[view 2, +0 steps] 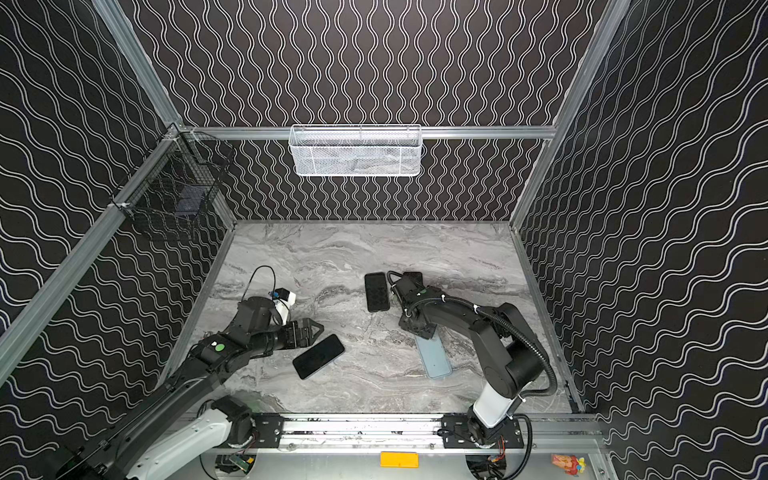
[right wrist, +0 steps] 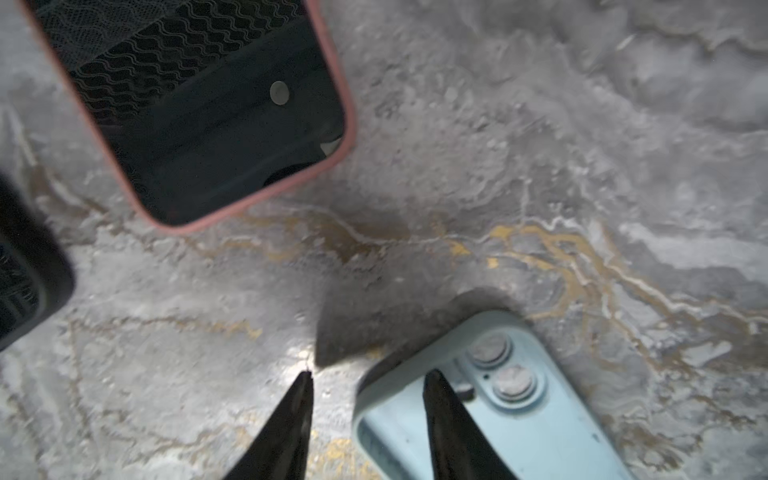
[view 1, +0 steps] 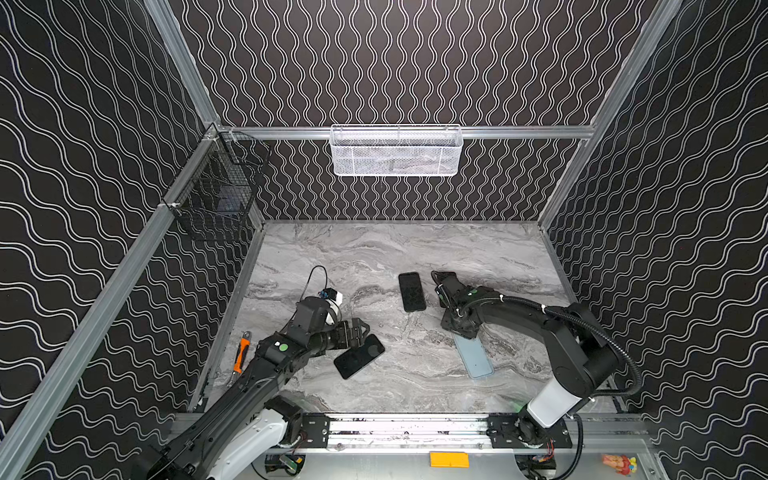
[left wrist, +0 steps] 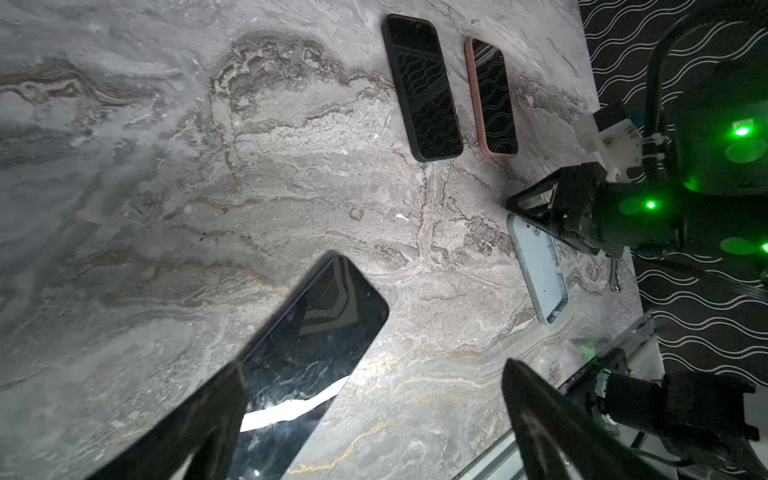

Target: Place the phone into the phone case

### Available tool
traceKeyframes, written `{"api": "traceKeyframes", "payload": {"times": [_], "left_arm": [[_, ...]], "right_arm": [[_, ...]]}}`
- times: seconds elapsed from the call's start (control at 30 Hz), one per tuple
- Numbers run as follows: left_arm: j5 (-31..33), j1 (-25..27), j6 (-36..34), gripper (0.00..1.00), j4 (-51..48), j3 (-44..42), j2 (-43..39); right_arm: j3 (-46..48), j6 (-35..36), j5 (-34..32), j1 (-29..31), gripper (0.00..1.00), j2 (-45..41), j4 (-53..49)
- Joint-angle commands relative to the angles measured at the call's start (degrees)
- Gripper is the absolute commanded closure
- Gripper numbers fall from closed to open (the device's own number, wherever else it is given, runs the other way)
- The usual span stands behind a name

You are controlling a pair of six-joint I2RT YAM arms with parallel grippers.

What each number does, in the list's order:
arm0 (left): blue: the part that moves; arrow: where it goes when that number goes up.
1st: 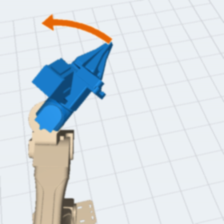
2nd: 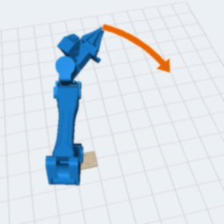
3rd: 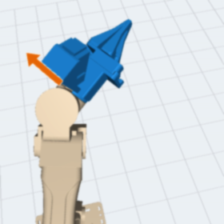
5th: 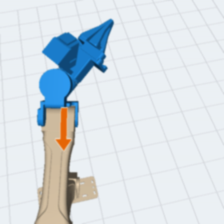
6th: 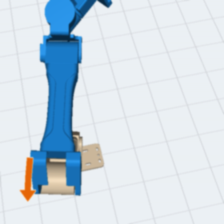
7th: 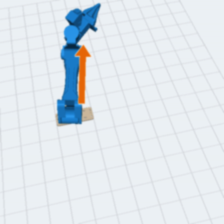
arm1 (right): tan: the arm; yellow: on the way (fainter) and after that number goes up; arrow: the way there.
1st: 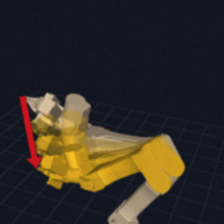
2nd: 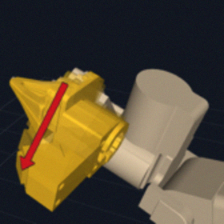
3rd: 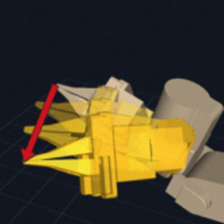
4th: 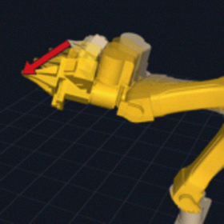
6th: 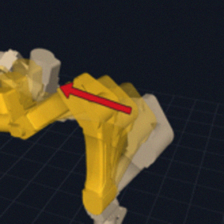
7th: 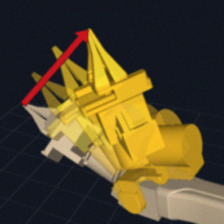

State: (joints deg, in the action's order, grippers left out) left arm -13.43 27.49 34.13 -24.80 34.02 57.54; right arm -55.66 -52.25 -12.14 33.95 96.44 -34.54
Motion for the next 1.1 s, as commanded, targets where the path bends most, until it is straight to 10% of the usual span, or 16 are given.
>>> {"api": "traceKeyframes", "payload": {"times": [0.0, 0.6, 1.07], "left_arm": [[-1.51, -0.06, -1.06, 0.01, 3.83, -0.23, 0.21], [-4.12, -0.02, -1.19, 0.01, 4.47, 2.33, 5.10], [9.07, 0.02, 3.27, 0.02, -12.15, 3.32, -10.32]], "right_arm": [[0.29, -1.46, -1.00, -0.14, 0.57, 0.12, -0.62], [1.49, 0.53, -1.36, 3.36, 1.00, -0.86, 2.54], [-6.34, 3.10, -0.01, 22.11, 1.00, 1.37, -0.52]]}}
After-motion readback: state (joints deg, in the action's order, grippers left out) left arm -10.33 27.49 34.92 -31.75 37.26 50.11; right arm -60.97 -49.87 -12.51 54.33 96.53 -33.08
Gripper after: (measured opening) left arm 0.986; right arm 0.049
